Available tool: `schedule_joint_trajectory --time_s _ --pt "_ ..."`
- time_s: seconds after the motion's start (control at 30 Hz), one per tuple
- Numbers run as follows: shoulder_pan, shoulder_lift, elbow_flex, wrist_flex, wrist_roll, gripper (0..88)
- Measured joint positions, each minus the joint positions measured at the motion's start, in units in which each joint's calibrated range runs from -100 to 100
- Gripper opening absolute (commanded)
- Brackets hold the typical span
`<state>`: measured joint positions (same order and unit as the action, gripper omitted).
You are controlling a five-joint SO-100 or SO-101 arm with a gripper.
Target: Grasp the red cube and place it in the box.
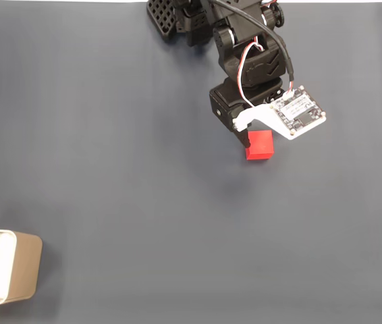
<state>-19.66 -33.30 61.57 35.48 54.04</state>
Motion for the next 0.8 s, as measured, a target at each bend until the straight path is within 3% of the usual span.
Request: schedule_joint_trajectory --time_s 0.8 --pt "0.1 5.2 -0.7 -3.3 0.0 35.6"
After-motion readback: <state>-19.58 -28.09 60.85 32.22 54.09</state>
